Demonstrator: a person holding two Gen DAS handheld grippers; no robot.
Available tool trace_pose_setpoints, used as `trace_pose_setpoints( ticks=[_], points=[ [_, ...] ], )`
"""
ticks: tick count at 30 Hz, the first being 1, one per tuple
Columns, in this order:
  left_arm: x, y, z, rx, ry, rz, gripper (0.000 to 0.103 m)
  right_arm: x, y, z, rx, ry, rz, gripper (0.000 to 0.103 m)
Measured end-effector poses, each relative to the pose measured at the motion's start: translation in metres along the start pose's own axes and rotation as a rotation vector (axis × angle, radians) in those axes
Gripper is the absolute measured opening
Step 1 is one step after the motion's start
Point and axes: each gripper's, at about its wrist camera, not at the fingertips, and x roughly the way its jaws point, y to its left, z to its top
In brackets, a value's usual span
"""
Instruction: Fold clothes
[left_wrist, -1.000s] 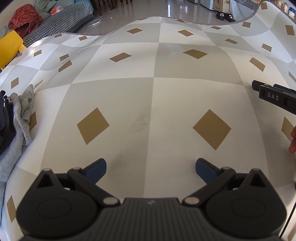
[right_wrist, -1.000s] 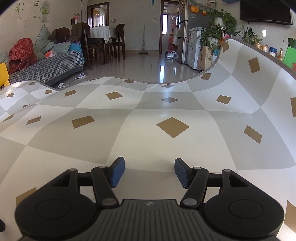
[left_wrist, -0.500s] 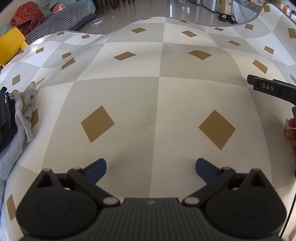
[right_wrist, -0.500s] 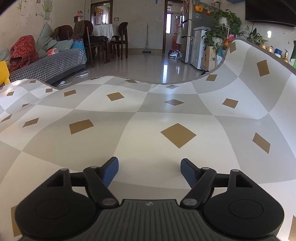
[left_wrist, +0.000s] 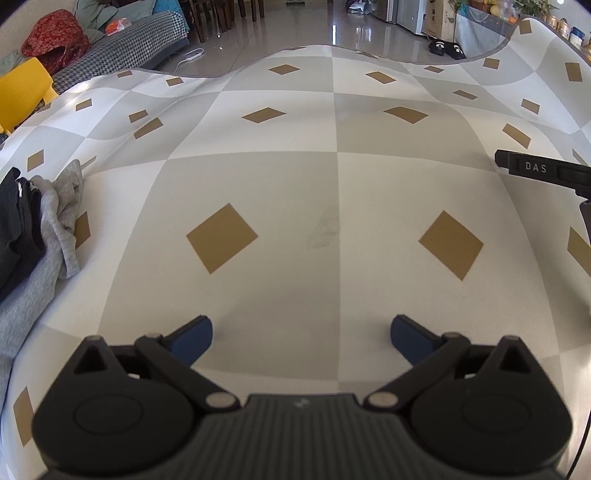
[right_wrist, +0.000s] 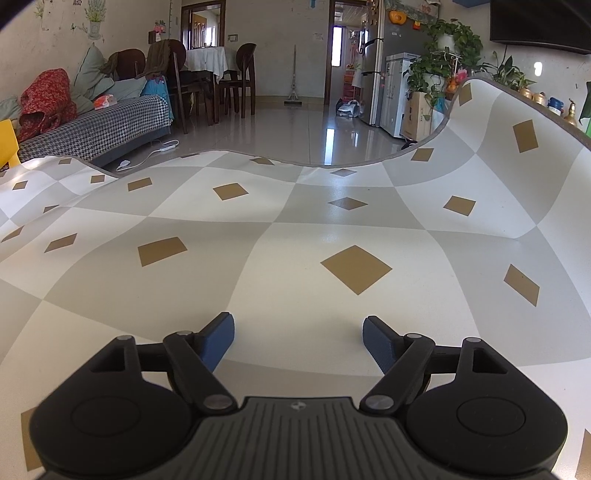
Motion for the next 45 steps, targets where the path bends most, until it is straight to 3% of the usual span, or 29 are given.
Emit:
trace_pose_setpoints(
  ticks=[13,27,37,45],
  points=[
    [-0.016,0.008,-0.017,-0.015,0.052,0.063,0.103,0.001,-0.001,0.001,-0.001,0.0,0.001,0.078],
    [-0.018,-0.012,-0.009,-0.031,0.104,0.201,0.103,0.001,-0.001,0.0,0.0,0.001,0.002,0.079],
    [-0.017,-0.012,-0.009,-0.055,0.103,0.206,0.103,0.001,-0.001,0.0,0.0,0.001,0.002,0.081],
    [-0.015,-0.007,-0.01,-0.057,0.086,0.158,0.103,0.001,-0.001,-0.001,0.0,0.002,0.001,0.082]
  ],
)
